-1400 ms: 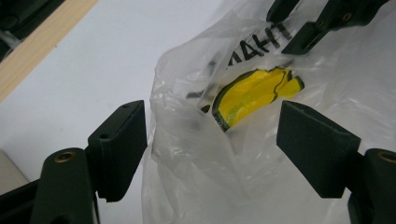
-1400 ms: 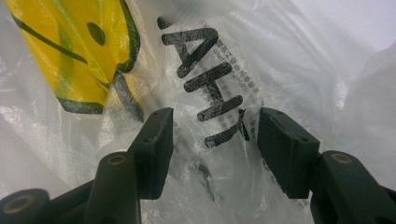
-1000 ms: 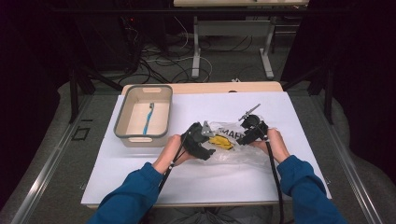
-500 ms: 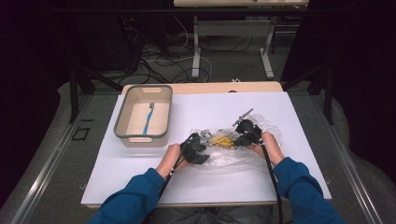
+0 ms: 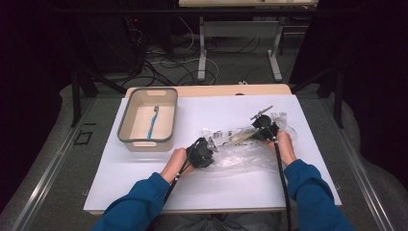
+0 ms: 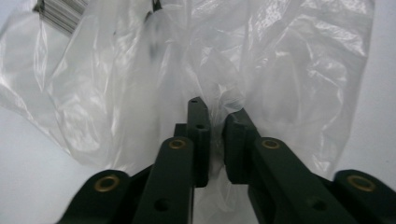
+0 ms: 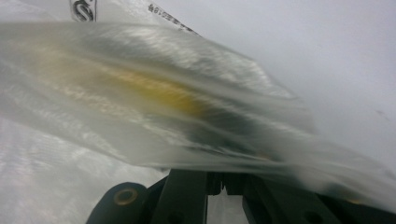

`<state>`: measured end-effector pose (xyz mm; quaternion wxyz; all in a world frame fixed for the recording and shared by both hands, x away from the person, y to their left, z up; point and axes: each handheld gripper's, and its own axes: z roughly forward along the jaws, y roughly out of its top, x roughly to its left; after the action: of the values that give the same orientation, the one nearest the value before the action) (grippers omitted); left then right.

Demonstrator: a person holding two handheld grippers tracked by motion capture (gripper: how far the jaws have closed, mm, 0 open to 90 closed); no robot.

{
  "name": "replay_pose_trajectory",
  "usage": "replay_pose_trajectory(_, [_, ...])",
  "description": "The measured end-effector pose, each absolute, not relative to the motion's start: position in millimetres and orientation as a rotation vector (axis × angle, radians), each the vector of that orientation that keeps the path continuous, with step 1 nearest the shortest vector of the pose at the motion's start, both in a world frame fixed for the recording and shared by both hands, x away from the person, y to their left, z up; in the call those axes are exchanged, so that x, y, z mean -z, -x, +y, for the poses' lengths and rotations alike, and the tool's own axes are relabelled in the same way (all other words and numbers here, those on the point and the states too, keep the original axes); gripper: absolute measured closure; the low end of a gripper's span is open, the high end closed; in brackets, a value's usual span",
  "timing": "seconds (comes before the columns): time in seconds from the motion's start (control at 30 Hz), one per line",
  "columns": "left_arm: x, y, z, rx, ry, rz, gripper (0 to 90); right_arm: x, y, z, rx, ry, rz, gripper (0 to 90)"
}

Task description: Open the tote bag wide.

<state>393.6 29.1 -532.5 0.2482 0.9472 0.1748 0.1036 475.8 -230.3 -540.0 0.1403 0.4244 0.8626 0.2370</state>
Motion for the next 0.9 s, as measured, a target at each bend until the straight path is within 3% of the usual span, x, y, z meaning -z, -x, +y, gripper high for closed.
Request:
replay_pose_trajectory(0.1, [506, -396, 29, -0.324, -2.505, 0.494, 63.1, 536, -472, -221, -0.747, -1.173, 2.551, 86.3])
replay_pose_trajectory(0.23, [478, -408, 24, -0.398, -2.405, 0.540, 56.0, 531, -466, -209, -0.771, -1.125, 2.589, 80.3])
replay_pose_trajectory(0.33, [488, -420, 9, -0.462, -2.453, 0.561, 53.6, 521, -462, -207, -0.789, -1.127, 2.566, 64.2])
replay_pose_trajectory(0.53, [519, -441, -6, -0.452, -2.529, 0.624, 48.2, 496, -433, -221, -0.898, -1.113, 2.587, 34.9])
replay_pose_trajectory(0.6, [527, -446, -9, -0.453, -2.563, 0.628, 50.8, 500, -420, -220, -0.876, -1.099, 2.642, 31.7])
replay_pose_trajectory(0.7, [538, -451, -13, -0.445, -2.599, 0.627, 61.8, 518, -406, -212, -0.750, -1.043, 2.722, 37.3])
replay_pose_trajectory(0.77, [540, -452, -14, -0.422, -2.594, 0.612, 74.9, 532, -403, -209, -0.765, -1.014, 2.715, 59.9])
replay_pose_trajectory(0.83, [542, -452, -17, -0.483, -2.612, 0.608, 86.5, 536, -404, -210, -0.710, -0.975, 2.749, 78.7])
replay_pose_trajectory(0.87, [541, -455, -18, -0.499, -2.612, 0.631, 88.6, 537, -403, -209, -0.720, -0.985, 2.753, 87.1])
replay_pose_trajectory(0.9, [541, -458, -17, -0.519, -2.618, 0.651, 89.2, 537, -401, -209, -0.721, -0.985, 2.770, 90.0])
